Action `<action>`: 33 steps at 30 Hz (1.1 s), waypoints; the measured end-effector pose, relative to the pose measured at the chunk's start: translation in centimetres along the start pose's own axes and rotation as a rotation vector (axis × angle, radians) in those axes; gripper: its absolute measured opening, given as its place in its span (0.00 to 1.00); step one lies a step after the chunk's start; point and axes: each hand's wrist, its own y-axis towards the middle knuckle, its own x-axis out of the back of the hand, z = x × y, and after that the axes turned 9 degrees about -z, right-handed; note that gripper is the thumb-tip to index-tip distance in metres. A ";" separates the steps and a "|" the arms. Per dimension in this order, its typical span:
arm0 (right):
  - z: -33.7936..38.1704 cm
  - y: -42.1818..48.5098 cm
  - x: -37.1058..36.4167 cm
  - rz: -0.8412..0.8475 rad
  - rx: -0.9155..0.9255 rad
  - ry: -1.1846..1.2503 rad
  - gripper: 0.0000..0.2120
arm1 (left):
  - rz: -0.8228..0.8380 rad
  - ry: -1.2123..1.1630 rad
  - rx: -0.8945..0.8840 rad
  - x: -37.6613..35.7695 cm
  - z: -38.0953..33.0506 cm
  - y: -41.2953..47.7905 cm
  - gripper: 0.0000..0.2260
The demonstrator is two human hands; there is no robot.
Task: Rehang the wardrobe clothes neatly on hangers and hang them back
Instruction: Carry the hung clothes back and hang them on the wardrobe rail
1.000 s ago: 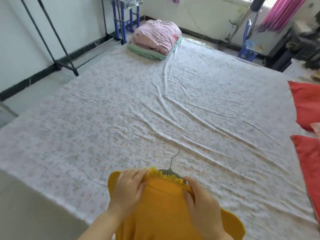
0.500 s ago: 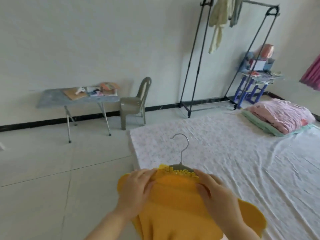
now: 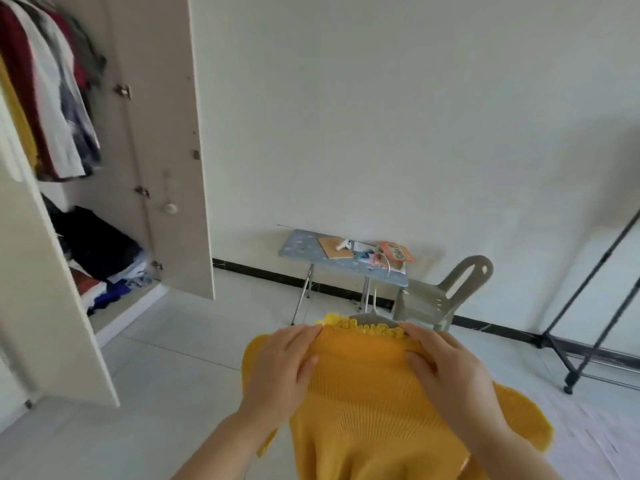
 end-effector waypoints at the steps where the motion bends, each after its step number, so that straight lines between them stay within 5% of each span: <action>1: 1.4 2.0 -1.7 0.003 0.025 0.007 0.18 | -0.020 0.013 0.007 0.8 2.1 1.2 0.19; 16: 13.7 26.5 -22.6 0.092 0.309 0.244 0.18 | -0.255 0.297 0.165 6.4 25.3 16.6 0.19; 33: 22.0 54.1 -42.3 0.161 0.646 0.474 0.17 | -0.414 0.628 0.366 7.2 43.4 35.7 0.20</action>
